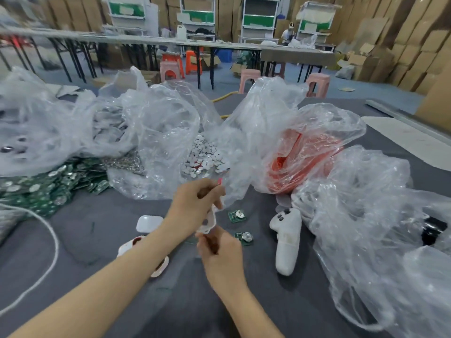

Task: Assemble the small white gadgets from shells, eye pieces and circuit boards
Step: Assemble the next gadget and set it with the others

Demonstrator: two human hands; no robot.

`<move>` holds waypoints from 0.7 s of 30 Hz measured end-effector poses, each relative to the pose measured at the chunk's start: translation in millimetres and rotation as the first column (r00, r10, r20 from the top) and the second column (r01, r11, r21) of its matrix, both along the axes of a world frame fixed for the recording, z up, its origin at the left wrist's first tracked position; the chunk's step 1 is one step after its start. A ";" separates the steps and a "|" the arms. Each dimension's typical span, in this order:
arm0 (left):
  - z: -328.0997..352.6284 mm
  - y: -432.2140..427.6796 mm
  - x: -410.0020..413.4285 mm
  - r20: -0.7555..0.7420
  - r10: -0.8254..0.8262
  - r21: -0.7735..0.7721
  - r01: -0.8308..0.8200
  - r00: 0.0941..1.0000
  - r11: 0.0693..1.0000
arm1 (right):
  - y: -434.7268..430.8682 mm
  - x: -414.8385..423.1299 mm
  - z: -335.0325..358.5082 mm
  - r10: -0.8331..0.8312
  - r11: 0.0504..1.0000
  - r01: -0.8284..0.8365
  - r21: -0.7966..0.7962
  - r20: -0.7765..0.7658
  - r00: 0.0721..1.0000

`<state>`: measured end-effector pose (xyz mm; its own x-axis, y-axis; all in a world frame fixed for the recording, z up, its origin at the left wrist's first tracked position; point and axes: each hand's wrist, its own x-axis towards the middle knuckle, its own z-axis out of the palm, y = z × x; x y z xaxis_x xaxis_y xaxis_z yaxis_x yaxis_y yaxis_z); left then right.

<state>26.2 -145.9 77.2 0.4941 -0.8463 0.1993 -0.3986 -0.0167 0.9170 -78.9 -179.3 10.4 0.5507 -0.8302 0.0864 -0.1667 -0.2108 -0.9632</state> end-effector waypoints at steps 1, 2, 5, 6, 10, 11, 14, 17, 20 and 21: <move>-9.8 28.6 2.7 -0.088 0.026 -0.009 -0.026 0.996 1.000 | 20.4 -5.9 1.7 -0.033 0.996 0.035 -0.079 0.022 0.999; -20.2 55.8 3.7 -0.150 0.051 -0.003 -0.052 0.987 0.999 | 27.5 -7.2 0.9 -0.066 0.993 0.072 -0.094 0.074 0.995; -48.3 115.9 -3.2 -0.131 0.045 0.082 -0.035 0.990 0.996 | 40.6 -12.6 11.6 0.028 0.998 -0.040 0.048 0.221 0.975; -53.5 126.0 -6.0 -0.078 0.011 0.109 -0.002 0.997 0.994 | 46.2 -12.7 12.2 0.071 0.987 -0.109 0.122 0.279 0.958; -58.6 133.2 -7.5 0.194 -0.074 0.116 0.052 0.978 0.992 | 53.6 -25.8 16.3 0.245 0.967 -0.253 0.031 0.157 0.957; -58.7 131.9 -6.9 0.221 -0.077 0.112 0.053 0.972 0.992 | 58.3 -27.3 16.8 0.242 0.969 -0.246 0.016 0.121 0.963; -60.3 131.7 -5.6 0.205 -0.110 0.129 0.085 0.973 0.988 | 63.8 -32.5 18.0 0.253 0.967 -0.254 0.014 0.068 0.965; -60.1 132.9 -6.5 0.191 -0.139 0.134 0.115 0.972 0.984 | 66.0 -35.4 19.2 0.265 0.964 -0.265 -0.003 0.020 0.964; -56.5 133.1 -7.6 0.158 -0.124 0.124 0.104 0.980 0.987 | 63.0 -36.5 19.6 0.240 0.971 -0.240 0.010 0.004 0.971; -55.0 134.6 -7.3 0.140 -0.096 0.105 0.082 0.985 0.991 | 62.4 -35.9 19.2 0.222 0.975 -0.222 0.002 -0.019 0.975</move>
